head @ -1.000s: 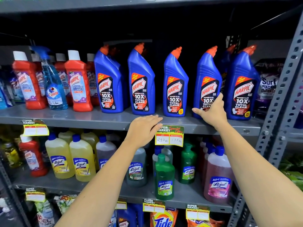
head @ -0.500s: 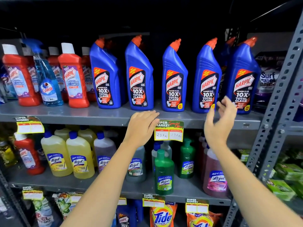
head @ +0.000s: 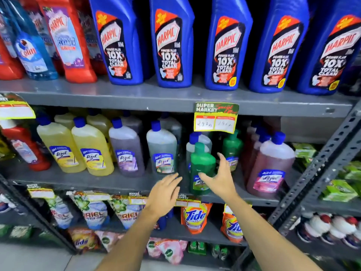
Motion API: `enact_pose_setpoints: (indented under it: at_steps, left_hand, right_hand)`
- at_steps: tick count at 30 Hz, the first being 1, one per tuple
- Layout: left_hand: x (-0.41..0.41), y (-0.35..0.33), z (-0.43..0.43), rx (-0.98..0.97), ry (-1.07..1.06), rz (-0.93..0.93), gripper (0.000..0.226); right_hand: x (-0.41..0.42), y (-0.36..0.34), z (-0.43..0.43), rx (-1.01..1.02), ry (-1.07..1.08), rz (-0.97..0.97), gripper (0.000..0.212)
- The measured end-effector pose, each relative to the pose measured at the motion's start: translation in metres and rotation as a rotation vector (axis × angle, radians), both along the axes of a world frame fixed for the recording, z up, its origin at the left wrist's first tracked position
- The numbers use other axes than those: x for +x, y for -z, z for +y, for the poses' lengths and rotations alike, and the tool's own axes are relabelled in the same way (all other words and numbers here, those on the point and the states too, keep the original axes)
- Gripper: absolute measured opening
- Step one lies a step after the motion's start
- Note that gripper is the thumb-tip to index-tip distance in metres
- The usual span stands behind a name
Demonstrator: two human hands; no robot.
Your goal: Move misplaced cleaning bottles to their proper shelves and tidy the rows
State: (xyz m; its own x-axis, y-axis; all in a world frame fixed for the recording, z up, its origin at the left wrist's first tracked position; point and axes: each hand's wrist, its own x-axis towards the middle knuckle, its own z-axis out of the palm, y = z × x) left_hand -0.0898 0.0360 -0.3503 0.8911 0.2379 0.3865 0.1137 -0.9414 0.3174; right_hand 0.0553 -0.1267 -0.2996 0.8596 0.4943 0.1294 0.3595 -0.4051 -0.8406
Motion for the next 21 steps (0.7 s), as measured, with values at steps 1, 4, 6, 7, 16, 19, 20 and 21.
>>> enact_pose_setpoints:
  at_steps: [1,4,6,7,16,19,20,21]
  left_hand:
    - [0.001,0.010,0.000,0.003,0.017,0.101,0.052]
    - [0.002,0.036,0.005,0.050,0.032,0.356,0.075]
    - [0.003,0.048,0.008,0.081,0.014,0.420,0.081]
    - [0.003,0.051,0.009,0.087,0.005,0.412,0.079]
    - [0.000,0.063,0.013,0.093,0.030,0.406,0.087]
    - [0.000,0.064,0.011,0.085,0.025,0.401,0.091]
    - [0.000,0.064,0.012,0.086,0.024,0.395,0.091]
    - [0.000,0.064,0.012,0.086,0.022,0.394,0.092]
  right_hand:
    - [-0.003,0.007,0.003,0.013,0.008,0.037,0.104]
    - [-0.022,0.024,0.009,0.077,0.061,0.053,0.107]
    - [-0.034,0.029,0.017,0.087,0.117,0.041,0.111]
    - [-0.038,0.031,0.021,0.082,0.152,0.039,0.114]
    - [-0.026,0.040,0.021,0.059,0.259,0.074,0.091]
    - [-0.015,0.040,0.009,0.061,0.293,0.064,0.090]
    - [-0.010,0.040,0.004,0.065,0.311,0.061,0.089]
    - [-0.005,0.039,-0.001,0.069,0.330,0.062,0.087]
